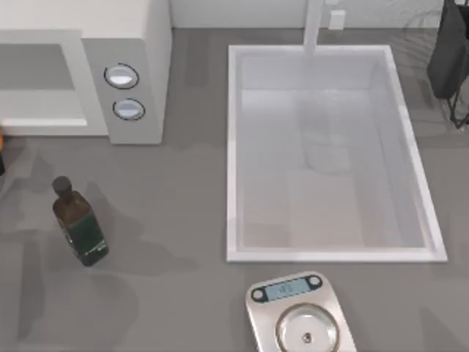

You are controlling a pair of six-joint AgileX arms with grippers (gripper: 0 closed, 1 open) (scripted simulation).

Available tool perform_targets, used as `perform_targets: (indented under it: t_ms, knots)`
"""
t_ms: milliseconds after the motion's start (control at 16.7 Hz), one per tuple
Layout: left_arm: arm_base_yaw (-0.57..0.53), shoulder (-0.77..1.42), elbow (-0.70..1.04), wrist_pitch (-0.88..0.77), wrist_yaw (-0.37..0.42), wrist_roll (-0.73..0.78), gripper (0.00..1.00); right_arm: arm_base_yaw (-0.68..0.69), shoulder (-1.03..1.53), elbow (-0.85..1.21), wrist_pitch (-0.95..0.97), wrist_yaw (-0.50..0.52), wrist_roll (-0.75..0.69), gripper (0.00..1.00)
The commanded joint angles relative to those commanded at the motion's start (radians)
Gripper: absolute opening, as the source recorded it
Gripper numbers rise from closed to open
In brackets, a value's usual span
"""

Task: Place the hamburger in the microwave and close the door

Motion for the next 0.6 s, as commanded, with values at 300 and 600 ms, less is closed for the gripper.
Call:
perform_targets:
  t_ms: [300, 600]
  knots:
    - [0.000, -0.145, 0.048, -0.189, -0.002, 0.002, 1.00, 0.000, 0.000, 0.000, 0.000, 0.000, 0.000, 1.00]
    - [0.001, -0.161, 0.058, -0.210, -0.002, 0.001, 1.00, 0.000, 0.000, 0.000, 0.000, 0.000, 0.000, 1.00]
